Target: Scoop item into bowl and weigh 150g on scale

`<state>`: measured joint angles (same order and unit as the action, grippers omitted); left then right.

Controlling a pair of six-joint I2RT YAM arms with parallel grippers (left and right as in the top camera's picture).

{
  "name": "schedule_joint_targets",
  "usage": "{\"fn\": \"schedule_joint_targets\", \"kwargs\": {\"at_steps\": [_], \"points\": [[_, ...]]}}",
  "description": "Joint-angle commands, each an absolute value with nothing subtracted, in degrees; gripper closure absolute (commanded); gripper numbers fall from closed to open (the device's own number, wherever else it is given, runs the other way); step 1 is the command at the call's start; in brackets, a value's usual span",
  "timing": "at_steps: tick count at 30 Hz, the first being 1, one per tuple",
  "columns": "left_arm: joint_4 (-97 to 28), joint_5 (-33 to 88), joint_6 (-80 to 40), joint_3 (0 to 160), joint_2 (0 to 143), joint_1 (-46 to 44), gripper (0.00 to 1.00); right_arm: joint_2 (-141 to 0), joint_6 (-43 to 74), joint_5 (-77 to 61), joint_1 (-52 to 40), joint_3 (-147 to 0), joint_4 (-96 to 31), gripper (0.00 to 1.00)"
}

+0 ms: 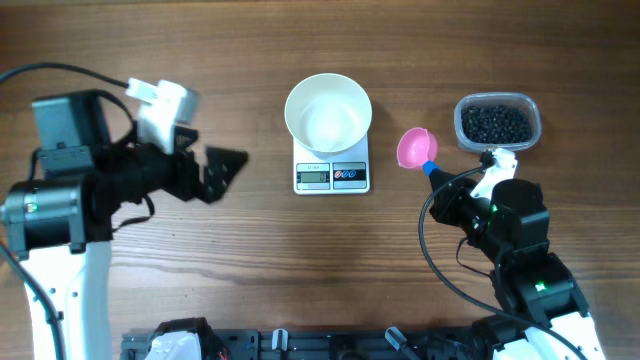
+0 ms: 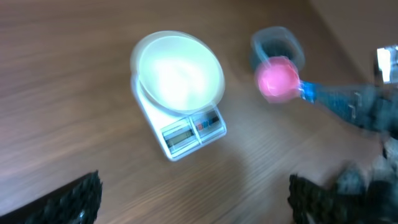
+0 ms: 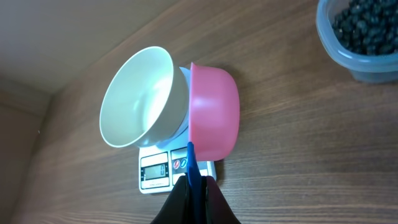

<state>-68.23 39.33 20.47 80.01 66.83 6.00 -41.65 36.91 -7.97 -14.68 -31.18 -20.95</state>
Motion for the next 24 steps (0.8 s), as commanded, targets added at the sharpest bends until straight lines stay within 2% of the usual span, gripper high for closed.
{"fn": "schedule_joint_targets", "kwargs": {"at_steps": [1, 5, 8, 10, 13, 17, 24], "points": [[-72.1, 37.9, 36.3, 80.6, 67.3, -2.9, 0.0, -39.5, 32.9, -9.0, -14.5, -31.5, -20.6, 0.96], [-76.3, 33.3, 43.3, 80.6, 67.3, -6.4, 0.0, -37.4, 27.5, -8.9, -14.5, -31.5, -20.8, 0.96], [-75.6, 20.0, 42.6, 80.6, 67.3, -6.4, 0.0, -37.4, 27.0, -8.8, -14.5, -31.5, -20.8, 0.96], [-76.2, 19.8, 43.2, 80.2, 67.3, -6.4, 0.0, -37.4, 27.0, -8.0, -14.5, -31.5, -20.8, 0.96], [-75.4, 19.8, 52.6, 75.9, 67.4, -6.4, 0.0, -37.4, 27.0, -7.3, -14.5, -31.5, -20.8, 0.96], [-71.0, 20.9, 52.5, 69.6, 67.5, -4.2, 0.0, -37.4, 27.0, -7.3, -14.5, -31.5, -20.8, 0.96], [-70.0, 27.6, 55.4, 69.2, 69.5, -0.7, 0.0, -37.4, 27.0, -7.3, -14.5, -31.5, -20.6, 0.96]]}}
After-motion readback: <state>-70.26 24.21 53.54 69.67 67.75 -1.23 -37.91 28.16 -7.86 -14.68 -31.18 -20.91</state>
